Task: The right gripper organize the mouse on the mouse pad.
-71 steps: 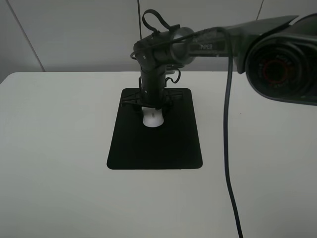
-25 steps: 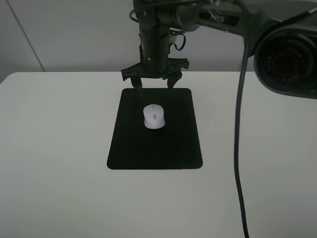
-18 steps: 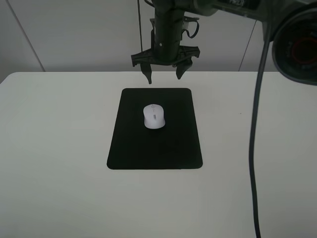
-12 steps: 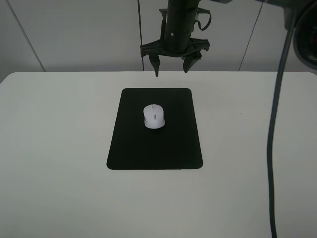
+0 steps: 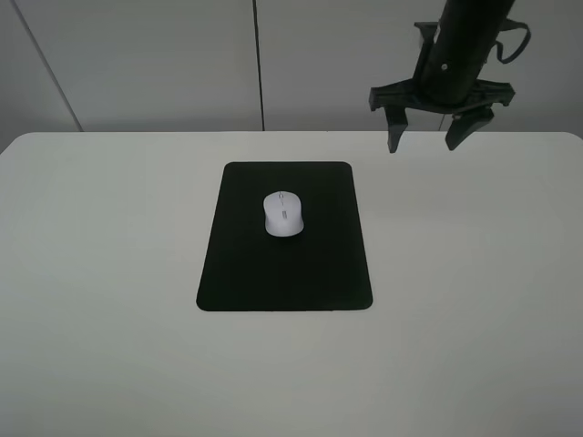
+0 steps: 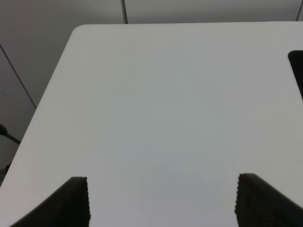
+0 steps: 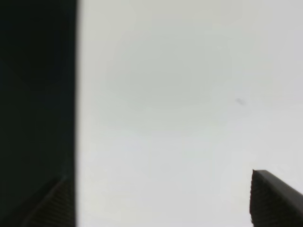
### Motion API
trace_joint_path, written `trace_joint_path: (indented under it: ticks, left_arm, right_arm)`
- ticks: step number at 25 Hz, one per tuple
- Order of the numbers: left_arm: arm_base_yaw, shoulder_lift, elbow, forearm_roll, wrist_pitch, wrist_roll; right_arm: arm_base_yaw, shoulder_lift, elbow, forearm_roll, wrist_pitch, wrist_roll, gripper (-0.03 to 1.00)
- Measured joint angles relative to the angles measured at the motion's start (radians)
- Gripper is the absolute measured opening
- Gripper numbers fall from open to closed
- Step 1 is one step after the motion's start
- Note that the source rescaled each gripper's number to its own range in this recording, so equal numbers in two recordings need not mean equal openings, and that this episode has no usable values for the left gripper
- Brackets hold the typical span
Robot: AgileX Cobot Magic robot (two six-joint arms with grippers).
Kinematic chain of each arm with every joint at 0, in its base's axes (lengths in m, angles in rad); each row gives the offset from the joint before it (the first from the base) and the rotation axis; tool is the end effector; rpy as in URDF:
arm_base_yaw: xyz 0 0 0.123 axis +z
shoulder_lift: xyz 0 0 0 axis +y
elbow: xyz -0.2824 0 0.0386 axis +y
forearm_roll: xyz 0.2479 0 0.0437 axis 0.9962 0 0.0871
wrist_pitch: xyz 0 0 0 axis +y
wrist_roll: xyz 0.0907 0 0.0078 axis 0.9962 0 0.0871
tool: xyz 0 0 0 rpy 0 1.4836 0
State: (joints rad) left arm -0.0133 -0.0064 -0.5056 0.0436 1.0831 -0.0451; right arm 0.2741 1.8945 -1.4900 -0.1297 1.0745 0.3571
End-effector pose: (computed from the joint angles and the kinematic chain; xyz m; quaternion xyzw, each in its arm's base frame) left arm -0.0074 0.0036 0.2769 -0.0148 0.8556 0.0067 0.5174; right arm 0.3761 0.0950 0.2321 0.0156 0.9941 -0.0289 0.1033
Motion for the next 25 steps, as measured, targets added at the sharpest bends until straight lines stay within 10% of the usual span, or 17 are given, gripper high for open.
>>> trace_joint_path:
  ticks: [11,25]
  left_arm:
    - [0.0,0.0,0.0,0.0,0.0,0.0]
    - [0.0,0.0,0.0,0.0,0.0,0.0]
  right_arm:
    - [-0.213,-0.373,0.419,-0.003,-0.127,0.003,1.0]
    - [-0.11,-0.879,0.68,-0.099,-0.152,0.003,1.0]
